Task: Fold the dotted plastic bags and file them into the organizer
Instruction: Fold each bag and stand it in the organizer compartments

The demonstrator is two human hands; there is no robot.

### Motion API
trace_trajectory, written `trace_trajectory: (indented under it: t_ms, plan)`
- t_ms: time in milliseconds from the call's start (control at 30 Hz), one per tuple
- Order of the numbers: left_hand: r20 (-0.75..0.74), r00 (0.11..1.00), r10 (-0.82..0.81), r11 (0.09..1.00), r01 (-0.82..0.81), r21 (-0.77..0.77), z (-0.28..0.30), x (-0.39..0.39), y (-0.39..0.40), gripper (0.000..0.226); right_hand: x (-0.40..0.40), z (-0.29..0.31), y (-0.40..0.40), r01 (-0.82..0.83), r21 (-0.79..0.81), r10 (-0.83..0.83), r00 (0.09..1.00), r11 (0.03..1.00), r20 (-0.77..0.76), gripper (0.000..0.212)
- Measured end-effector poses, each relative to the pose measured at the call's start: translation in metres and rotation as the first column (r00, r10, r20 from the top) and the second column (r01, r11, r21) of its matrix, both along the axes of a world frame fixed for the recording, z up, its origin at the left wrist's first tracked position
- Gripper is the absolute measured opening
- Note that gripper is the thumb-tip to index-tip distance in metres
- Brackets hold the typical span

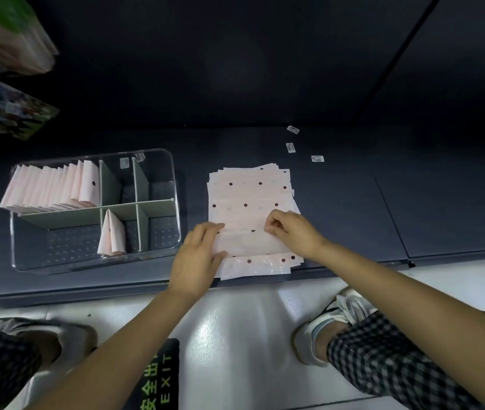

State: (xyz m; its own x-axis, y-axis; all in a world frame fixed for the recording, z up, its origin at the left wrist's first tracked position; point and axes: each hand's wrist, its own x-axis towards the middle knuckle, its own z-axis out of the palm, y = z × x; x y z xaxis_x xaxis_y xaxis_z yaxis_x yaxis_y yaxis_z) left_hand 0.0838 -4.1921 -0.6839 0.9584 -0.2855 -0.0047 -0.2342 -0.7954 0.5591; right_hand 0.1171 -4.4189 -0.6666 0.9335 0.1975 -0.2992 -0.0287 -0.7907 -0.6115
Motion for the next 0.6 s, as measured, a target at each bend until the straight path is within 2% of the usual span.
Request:
trace_trajectory:
  t_ms: [67,100,200,267,400,600]
  plan:
    - [0.154,0.98,-0.125,0.99,0.113,0.082,-0.003,-0.009,-0.006,0.048,0.003,-0.006,0.002,-0.002,-0.071,0.004,1.0,0.998,0.026,0.011]
    - [0.171,0.966,-0.195,0.976,0.173,0.134,-0.006,-0.014,-0.009,0.049,0.005,-0.009,0.003,-0.008,-0.105,0.012,0.999,0.994,0.038,0.012]
    - [0.012,0.945,-0.328,0.902,0.309,0.302,-0.019,-0.027,-0.018,0.061,0.008,-0.014,0.008,-0.038,-0.173,0.051,0.996,0.984,0.072,0.015]
    - [-0.064,0.945,-0.321,0.87,0.321,0.375,-0.03,-0.03,-0.019,0.066,0.01,-0.015,0.015,-0.093,-0.181,0.108,0.991,0.979,0.075,0.022]
    - [-0.114,0.942,-0.314,0.84,0.332,0.429,-0.036,-0.032,-0.022,0.072,0.014,-0.019,0.031,-0.199,-0.268,0.216,0.976,0.943,0.037,0.029]
    - [-0.164,0.934,-0.318,0.827,0.358,0.433,-0.04,-0.034,-0.02,0.081,0.031,-0.02,0.037,-0.22,-0.295,0.183,0.972,0.93,-0.148,0.032]
